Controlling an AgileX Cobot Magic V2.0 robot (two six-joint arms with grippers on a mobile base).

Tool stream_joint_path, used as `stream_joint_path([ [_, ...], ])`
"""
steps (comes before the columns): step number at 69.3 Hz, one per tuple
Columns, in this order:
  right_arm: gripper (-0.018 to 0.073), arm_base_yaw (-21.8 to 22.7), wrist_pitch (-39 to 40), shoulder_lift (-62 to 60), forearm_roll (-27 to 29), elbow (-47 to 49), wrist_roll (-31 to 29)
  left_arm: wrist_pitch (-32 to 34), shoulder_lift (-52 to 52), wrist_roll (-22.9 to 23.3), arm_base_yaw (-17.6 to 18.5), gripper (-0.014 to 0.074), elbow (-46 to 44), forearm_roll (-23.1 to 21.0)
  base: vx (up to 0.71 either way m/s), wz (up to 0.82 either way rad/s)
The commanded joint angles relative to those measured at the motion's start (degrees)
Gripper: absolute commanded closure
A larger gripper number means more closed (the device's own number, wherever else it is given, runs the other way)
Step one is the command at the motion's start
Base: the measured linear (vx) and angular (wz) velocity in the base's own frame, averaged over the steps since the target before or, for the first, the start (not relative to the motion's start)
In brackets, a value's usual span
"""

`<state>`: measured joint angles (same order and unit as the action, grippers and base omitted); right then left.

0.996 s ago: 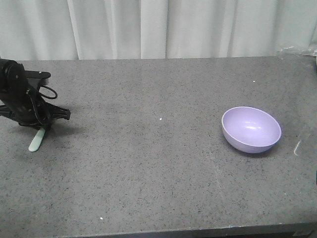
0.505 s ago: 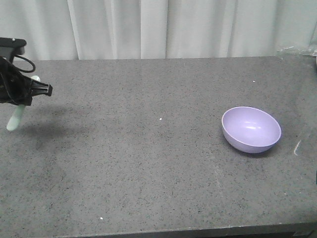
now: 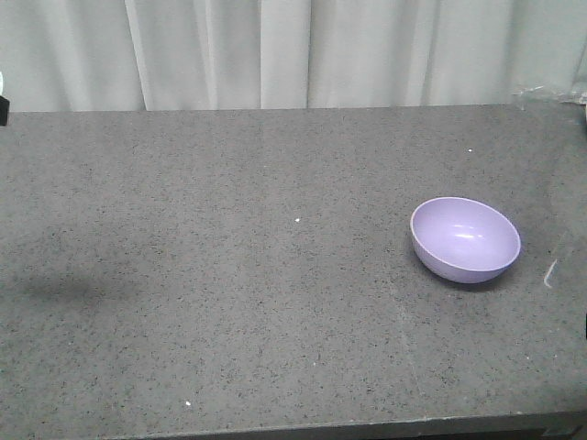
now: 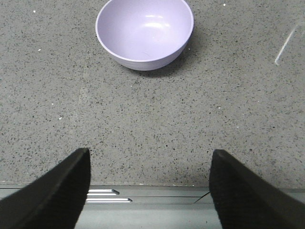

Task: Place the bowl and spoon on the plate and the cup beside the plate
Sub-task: 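Lower the right gripper to the lilac bowl rim and grip it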

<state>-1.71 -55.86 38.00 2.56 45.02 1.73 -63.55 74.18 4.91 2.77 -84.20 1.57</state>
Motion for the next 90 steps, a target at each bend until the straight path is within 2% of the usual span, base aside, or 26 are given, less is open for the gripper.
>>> stream_joint_path([
  [1,0.0042,0.3,3.5,0.4,0.2,1.8,0.0,2.0,-5.3,-0.3,-0.1,0.0604,0.6,-0.7,0.0,0.0],
  [24,0.0042,0.3,5.4,4.4,-1.2,5.1,2.8,2.5,-11.7,-0.3,-0.1,0.0604,8.7,-0.2,0.0,0.0],
  [45,0.0042,0.3,6.0,22.8,-6.7,15.6,3.0,3.4,-11.7,-0.3,-0.1,0.0604,8.9,-0.3,0.0,0.0],
  [63,0.0042,0.3,7.7,38.0,-7.3,23.8,2.7,3.4,-11.7,-0.3,-0.1,0.0603,8.9,-0.3,0.0,0.0],
  [90,0.0057,0.5,12.8,52.4,-9.6,26.6,2.6,3.4,-11.7,-0.3,-0.1,0.0603,8.9,-0.3,0.0,0.0],
])
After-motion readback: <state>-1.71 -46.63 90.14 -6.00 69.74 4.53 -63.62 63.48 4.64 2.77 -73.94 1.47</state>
